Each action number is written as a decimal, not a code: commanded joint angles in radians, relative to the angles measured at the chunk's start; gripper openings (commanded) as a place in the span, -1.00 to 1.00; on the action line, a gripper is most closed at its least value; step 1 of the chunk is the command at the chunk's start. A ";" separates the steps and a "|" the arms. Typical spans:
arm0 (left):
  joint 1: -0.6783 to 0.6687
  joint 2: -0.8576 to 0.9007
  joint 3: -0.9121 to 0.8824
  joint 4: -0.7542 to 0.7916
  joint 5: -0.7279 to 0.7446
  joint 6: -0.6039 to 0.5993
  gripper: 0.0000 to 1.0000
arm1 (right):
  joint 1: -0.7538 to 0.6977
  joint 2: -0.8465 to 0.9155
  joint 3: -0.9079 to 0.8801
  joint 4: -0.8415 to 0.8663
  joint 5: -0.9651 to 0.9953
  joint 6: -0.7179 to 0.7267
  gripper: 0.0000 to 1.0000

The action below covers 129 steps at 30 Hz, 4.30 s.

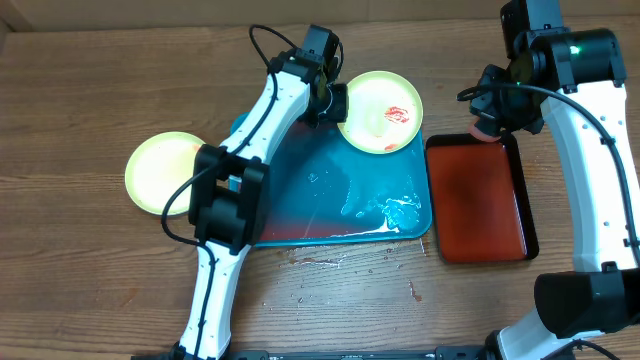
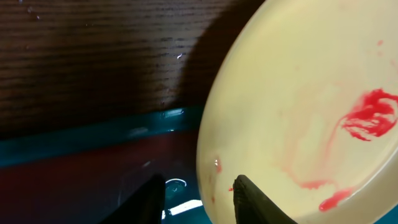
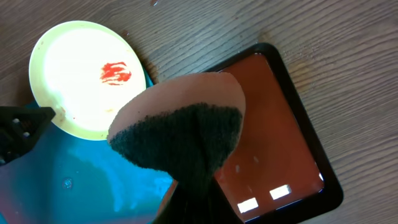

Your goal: Clean dirty plates on tray and stack at the side

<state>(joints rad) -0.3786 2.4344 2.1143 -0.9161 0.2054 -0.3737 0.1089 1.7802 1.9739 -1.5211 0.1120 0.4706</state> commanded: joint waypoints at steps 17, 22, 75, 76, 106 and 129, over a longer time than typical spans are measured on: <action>-0.016 0.045 0.028 -0.042 -0.022 0.004 -0.92 | -0.004 -0.018 0.023 0.000 0.010 0.001 -0.91; 0.006 0.041 0.029 -0.154 -0.030 0.054 -0.92 | -0.004 -0.018 0.023 -0.004 0.010 0.001 -0.91; 0.071 0.042 0.029 -0.365 -0.204 0.243 -0.64 | -0.003 -0.016 -0.031 0.023 -0.010 0.001 -0.91; 0.072 0.042 0.029 -0.364 -0.205 0.233 -0.59 | -0.003 -0.016 -0.031 0.023 -0.010 0.001 -0.91; 0.086 0.045 0.001 -0.415 -0.187 0.010 -0.92 | 0.249 0.264 -0.031 0.295 -0.265 0.107 -0.92; 0.124 0.045 0.001 -0.437 -0.074 0.011 -0.92 | 0.394 0.579 -0.033 0.492 -0.339 0.245 -0.92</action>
<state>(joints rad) -0.2764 2.4592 2.1258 -1.3548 0.1322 -0.3458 0.4736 2.3337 1.9408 -1.0386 -0.2512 0.7067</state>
